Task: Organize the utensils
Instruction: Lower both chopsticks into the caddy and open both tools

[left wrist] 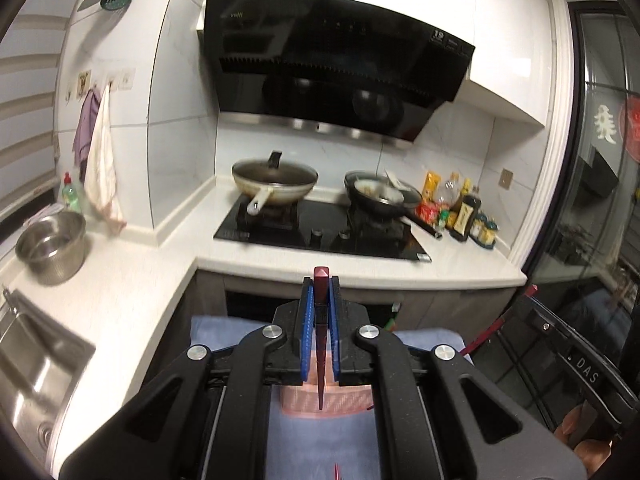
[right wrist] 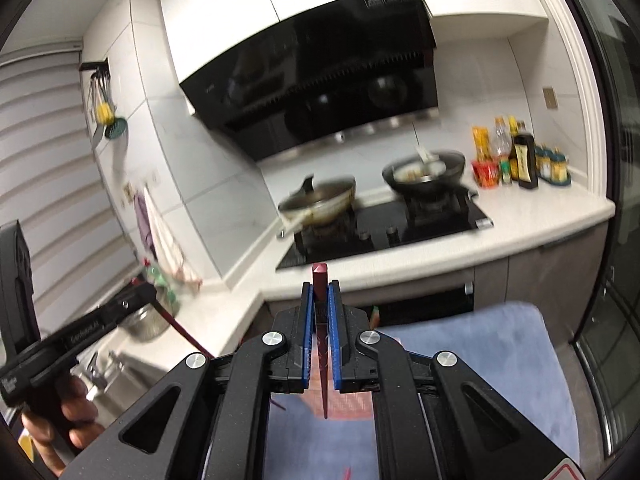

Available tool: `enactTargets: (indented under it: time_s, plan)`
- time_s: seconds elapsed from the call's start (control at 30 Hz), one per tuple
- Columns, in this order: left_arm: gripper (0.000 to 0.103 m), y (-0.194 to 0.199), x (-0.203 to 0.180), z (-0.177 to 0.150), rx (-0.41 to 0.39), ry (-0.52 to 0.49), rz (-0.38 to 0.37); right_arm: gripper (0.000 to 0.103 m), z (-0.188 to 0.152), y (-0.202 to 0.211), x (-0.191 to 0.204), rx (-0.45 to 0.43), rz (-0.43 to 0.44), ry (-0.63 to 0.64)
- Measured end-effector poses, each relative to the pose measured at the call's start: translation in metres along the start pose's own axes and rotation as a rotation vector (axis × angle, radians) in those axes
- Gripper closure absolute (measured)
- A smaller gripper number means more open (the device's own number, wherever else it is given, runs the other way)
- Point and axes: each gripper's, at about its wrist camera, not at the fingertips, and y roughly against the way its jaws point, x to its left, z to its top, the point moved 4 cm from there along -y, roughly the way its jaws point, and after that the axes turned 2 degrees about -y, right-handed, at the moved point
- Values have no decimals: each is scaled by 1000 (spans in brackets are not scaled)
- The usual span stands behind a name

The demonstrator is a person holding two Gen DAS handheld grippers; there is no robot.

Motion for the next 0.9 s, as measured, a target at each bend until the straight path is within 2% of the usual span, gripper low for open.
enactTargets:
  time_s: [0.17, 0.43, 0.77, 0.87, 0.9]
  plan:
    - [96, -35, 7, 11, -12, 3, 13, 96, 9, -43, -4, 7, -10, -11]
    - [96, -91, 17, -16, 66, 22, 23, 96, -28, -103, -25, 119, -58, -3]
    - [96, -119, 22, -47, 137, 25, 24, 96, -57, -132, -36, 196, -81, -7]
    - [93, -118, 23, -49, 131, 40, 31, 89, -60, -130, -36, 196, -88, -4]
    - [90, -117, 23, -50, 127, 37, 45, 81, -60, -129, -36, 193, -90, -4]
